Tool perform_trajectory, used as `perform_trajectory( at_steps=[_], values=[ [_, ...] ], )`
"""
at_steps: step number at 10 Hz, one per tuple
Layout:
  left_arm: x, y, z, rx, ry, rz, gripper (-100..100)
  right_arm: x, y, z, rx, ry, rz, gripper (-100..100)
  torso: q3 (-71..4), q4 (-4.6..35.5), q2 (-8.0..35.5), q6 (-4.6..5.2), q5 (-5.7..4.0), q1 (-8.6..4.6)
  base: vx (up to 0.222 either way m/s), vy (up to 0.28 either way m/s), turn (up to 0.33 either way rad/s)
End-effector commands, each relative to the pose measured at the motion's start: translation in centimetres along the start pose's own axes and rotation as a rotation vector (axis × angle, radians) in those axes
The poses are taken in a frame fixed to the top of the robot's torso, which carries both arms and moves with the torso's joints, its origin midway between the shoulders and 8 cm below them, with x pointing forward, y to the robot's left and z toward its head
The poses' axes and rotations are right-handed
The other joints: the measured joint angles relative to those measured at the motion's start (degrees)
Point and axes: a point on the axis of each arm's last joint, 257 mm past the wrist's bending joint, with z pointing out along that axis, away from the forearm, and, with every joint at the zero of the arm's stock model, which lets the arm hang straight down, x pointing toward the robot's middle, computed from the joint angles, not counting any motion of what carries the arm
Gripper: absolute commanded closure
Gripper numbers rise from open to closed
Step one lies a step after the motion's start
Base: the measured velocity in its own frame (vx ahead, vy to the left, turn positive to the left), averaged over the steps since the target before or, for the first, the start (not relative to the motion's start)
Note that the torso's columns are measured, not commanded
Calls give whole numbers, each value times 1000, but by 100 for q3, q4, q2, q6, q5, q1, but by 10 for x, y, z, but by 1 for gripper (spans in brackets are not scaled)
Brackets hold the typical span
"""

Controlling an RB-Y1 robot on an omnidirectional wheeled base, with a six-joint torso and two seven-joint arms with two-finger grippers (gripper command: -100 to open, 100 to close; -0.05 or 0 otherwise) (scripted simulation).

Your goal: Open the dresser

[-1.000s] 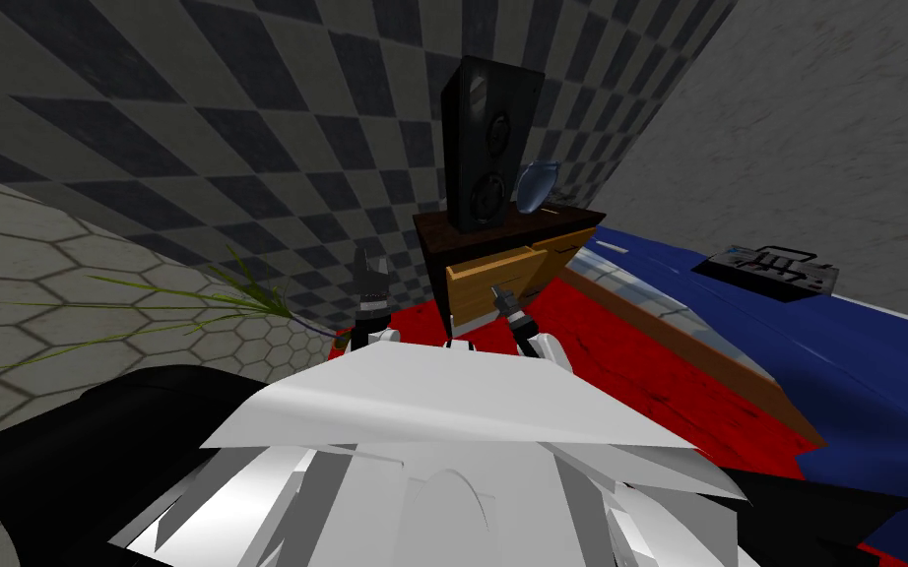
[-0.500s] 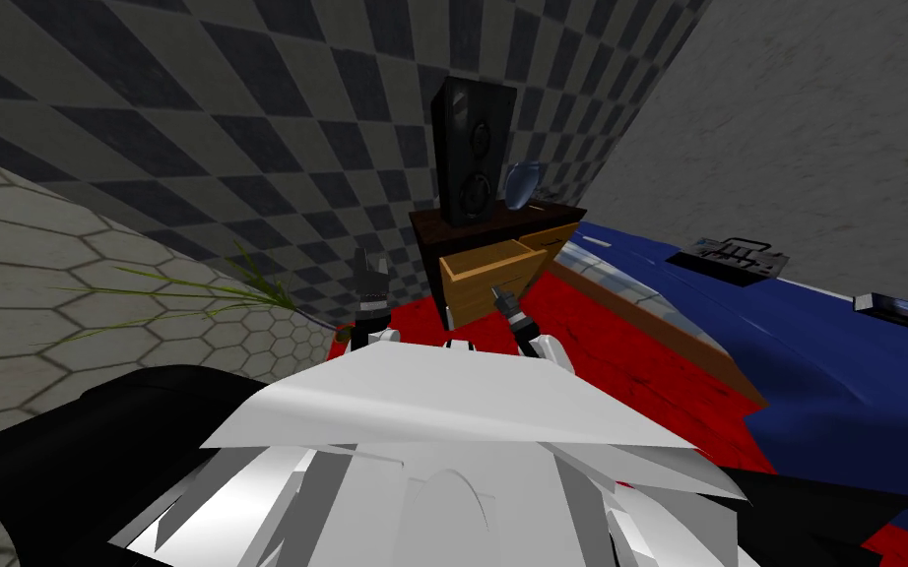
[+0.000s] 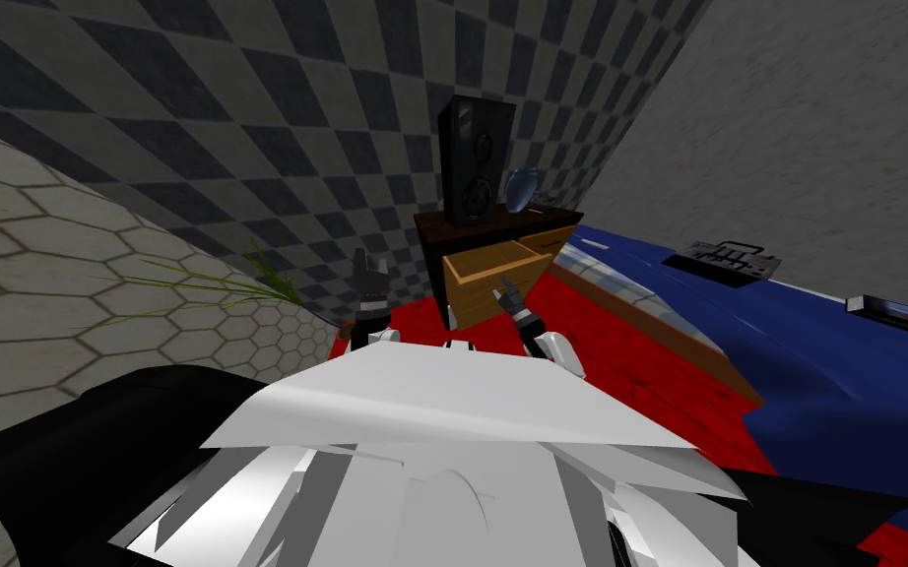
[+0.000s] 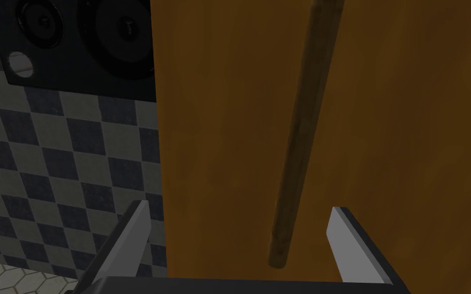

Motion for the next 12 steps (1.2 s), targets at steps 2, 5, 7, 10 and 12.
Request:
perform_trajectory(
  at_steps=[2, 5, 7, 10, 12],
  values=[
    [0, 0, 0, 0, 0, 0, 0, 18, -20, 3, 3, 16, 3, -100, 9, 0, 13, 4, -1, -2, -26, 24, 38],
    [0, 0, 0, 0, 0, 0, 0, 31, -38, 6, 10, 29, 3, -100, 8, 4, 14, 4, 1, -1, -33, 21, 40],
    [0, 0, 0, 0, 0, 0, 0, 29, -29, 3, -2, 30, 7, 0, 17, 16, 28, 4, 5, 5, -6, 3, 2],
    [0, 0, 0, 0, 0, 0, 0, 30, -26, 2, -7, 33, 7, 0, 10, 5, 16, 3, 2, 3, 0, 0, 0],
    [0, 0, 0, 0, 0, 0, 0, 30, -26, 2, -8, 33, 8, 0, 8, 2, 13, 3, 1, 2, 0, 0, 0]
  ],
)
